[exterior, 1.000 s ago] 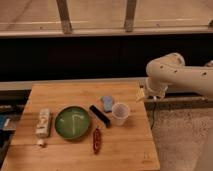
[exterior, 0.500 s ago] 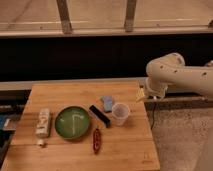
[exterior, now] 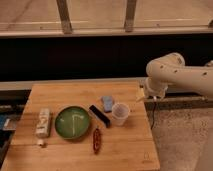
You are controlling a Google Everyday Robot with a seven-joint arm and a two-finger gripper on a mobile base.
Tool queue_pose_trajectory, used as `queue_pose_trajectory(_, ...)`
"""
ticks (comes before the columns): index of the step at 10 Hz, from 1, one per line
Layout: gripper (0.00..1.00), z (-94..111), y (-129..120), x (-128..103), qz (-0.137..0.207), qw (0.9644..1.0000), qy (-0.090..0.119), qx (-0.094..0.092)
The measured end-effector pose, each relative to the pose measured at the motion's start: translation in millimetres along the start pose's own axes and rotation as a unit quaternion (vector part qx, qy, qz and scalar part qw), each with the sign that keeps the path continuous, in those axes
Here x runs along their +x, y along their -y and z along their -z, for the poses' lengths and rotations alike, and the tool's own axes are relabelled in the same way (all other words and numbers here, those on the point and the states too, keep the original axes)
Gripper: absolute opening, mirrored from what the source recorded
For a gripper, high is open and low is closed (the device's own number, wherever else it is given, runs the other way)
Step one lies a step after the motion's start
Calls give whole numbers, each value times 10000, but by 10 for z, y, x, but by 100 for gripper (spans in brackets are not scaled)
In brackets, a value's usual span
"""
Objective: Drag the ceramic bowl in a circle
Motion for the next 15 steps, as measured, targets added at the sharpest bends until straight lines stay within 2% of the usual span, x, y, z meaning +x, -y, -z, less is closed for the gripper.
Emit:
queue_pose_trajectory(9,74,5,-5,2,19,10000,27,-25)
queue_pose_trajectory(11,74,145,-162,0,127,9995,132,-262)
queue_pose_trajectory(13,74,281,-411,29,269,9986,177,-409)
queue_pose_trajectory(15,74,394,-801,46,538,9969,218,-525)
